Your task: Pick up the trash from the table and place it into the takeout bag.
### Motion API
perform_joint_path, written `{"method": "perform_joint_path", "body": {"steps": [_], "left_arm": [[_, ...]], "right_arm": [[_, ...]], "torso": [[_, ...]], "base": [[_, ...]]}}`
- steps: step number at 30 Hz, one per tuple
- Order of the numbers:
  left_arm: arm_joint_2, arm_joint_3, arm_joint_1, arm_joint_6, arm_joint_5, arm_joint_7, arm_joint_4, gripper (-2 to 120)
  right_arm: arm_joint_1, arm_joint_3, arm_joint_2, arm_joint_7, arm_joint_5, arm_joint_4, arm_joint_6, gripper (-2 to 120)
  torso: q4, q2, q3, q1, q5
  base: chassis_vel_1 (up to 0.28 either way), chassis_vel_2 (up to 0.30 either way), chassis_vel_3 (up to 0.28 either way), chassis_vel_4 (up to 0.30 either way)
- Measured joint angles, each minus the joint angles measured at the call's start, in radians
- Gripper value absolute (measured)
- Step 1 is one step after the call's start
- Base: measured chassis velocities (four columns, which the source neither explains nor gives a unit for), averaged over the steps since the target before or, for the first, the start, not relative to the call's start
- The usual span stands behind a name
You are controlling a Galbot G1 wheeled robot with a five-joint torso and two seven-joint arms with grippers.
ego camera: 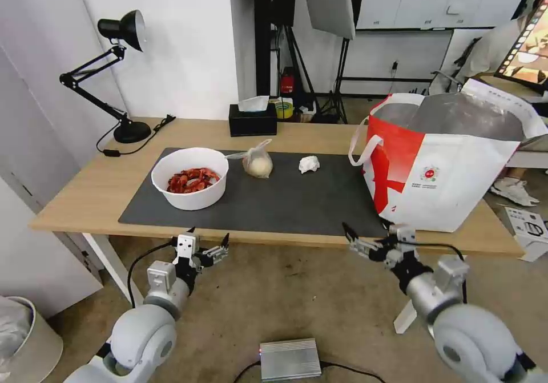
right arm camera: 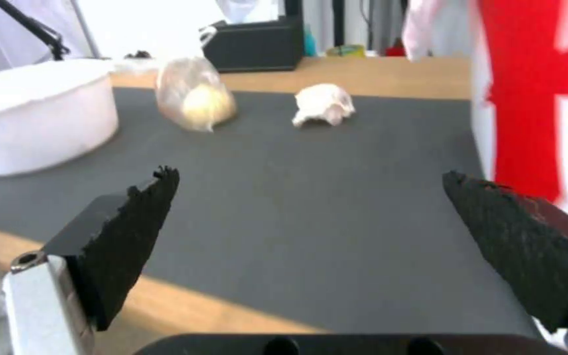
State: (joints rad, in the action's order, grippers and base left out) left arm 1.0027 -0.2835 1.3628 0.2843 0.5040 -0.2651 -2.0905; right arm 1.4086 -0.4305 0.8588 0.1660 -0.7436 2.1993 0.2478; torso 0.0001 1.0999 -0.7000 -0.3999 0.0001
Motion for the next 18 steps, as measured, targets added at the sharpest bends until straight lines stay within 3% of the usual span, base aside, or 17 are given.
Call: {"method": "perform_joint_path", "body": {"steps": [8, 18], "left_arm": [[0.009, 0.006, 0.0, 0.0, -0.01, 0.0, -0.001, 100], [0.043, 0.008, 0.022, -0.003, -0.042, -0.002, 0.003, 100]], "right_arm": [[-0.1, 0.044, -0.027, -0.007, -0.073, -0.046, 0.028, 100], [-0.352, 0.212, -0.034, -0.037, -0.108, -0.214, 0.039, 100]], "torso": [[0.0, 0.0, 0.0, 0.0, -0.0001], [-0.0001, 0.0, 0.0, 0.0, -0.0001]], "base": [[0.0, 0.0, 0.0, 0.0], [0.0, 0.0, 0.0, 0.0]]}}
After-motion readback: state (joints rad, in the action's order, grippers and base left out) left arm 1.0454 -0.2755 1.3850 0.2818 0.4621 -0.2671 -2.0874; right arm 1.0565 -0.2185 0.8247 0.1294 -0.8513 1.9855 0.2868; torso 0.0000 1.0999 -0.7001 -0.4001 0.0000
